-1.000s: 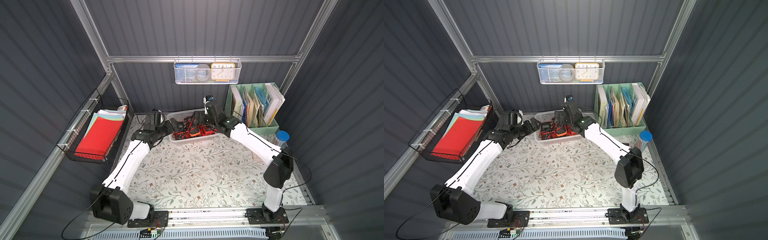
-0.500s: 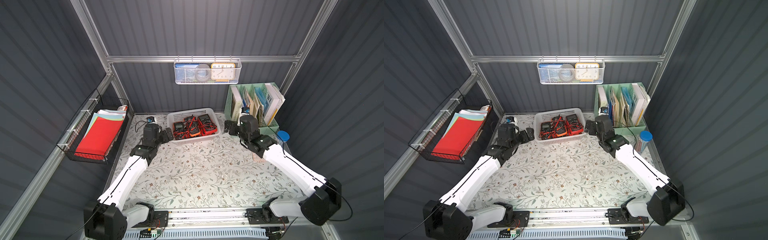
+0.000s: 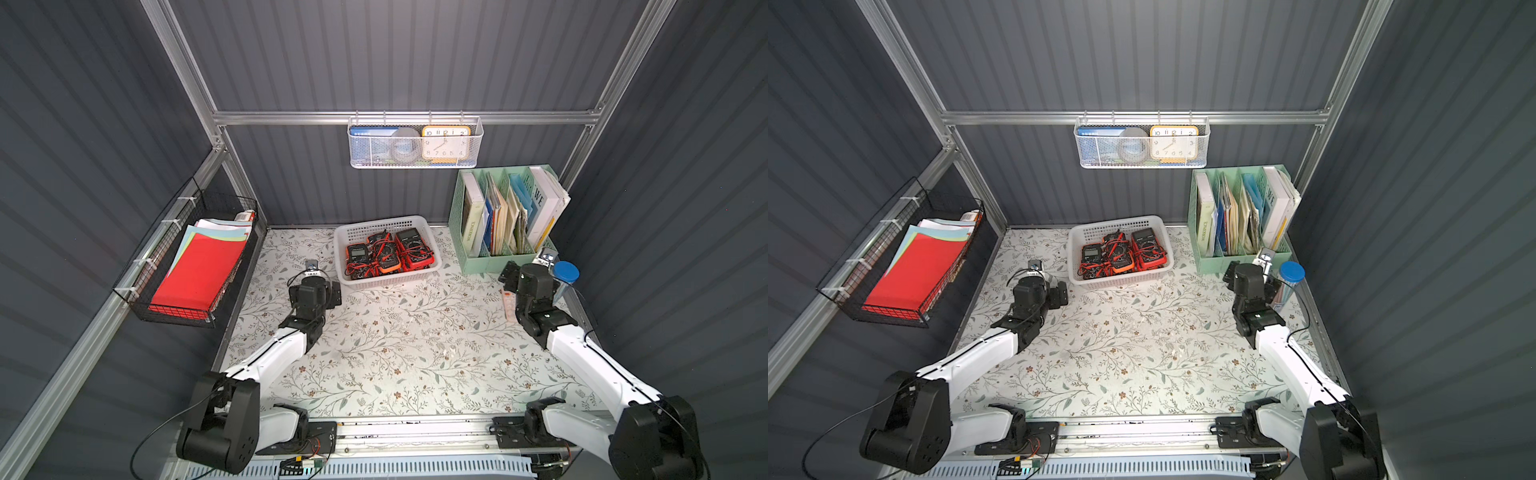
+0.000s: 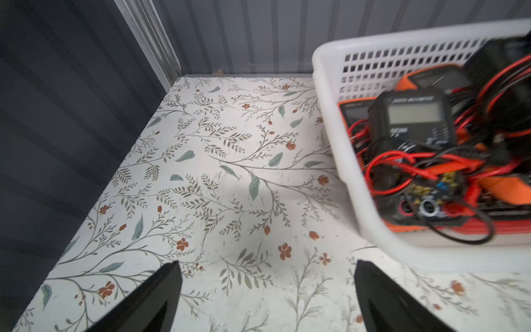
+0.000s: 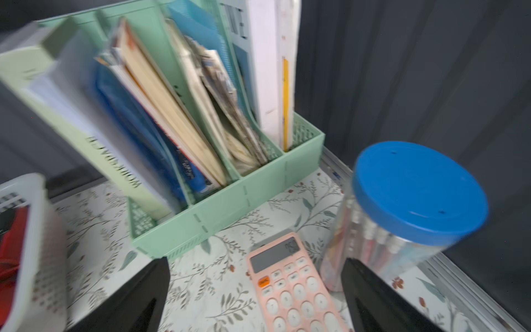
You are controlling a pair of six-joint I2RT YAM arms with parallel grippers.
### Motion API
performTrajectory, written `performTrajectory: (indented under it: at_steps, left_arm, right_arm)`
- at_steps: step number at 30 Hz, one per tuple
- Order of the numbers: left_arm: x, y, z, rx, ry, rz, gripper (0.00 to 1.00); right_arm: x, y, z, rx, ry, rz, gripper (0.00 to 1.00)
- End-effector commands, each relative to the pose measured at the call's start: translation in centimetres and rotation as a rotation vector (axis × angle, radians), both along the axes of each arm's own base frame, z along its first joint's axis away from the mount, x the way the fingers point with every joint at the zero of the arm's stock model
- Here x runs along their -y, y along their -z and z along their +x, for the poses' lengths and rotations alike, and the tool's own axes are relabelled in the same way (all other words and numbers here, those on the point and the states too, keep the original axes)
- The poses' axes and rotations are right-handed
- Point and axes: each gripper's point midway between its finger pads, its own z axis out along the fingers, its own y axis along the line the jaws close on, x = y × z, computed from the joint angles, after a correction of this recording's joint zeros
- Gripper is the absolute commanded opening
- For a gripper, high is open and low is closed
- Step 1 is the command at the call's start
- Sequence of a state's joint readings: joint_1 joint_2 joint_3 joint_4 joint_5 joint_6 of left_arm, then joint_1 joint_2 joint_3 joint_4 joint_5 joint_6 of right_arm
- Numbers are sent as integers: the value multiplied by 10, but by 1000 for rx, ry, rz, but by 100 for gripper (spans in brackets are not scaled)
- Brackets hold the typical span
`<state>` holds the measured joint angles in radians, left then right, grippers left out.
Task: Put the multimeter into the basket
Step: Reset both arms
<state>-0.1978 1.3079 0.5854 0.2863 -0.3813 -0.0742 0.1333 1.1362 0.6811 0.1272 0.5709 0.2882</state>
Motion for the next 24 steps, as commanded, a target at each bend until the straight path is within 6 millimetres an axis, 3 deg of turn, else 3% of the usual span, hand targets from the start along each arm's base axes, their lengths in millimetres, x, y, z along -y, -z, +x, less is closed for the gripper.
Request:
performTrajectory:
  at_steps: [1,10,14,19,21,24]
  left_arm:
    - [-7,-7,13,71,-4,113,99]
    - [-15,38,6,49,-1,150,99]
    - [-18,58,2,49,7,124,99]
    - [-21,82,-1,87,23,86,99]
    - [-25,73,3,144,22,148,99]
    - [-17,88,2,58,54,63,99]
  right_arm:
    - [24,20,-5,-45,105,-29,99]
    - [36,73,5,-102,136,-154,99]
    - [26,95,16,-51,55,-144,99]
    - [-2,104,30,-76,-142,-129,99]
    - [-3,105,30,-45,-168,-110,99]
    - [-10,114,25,-33,-220,-93,99]
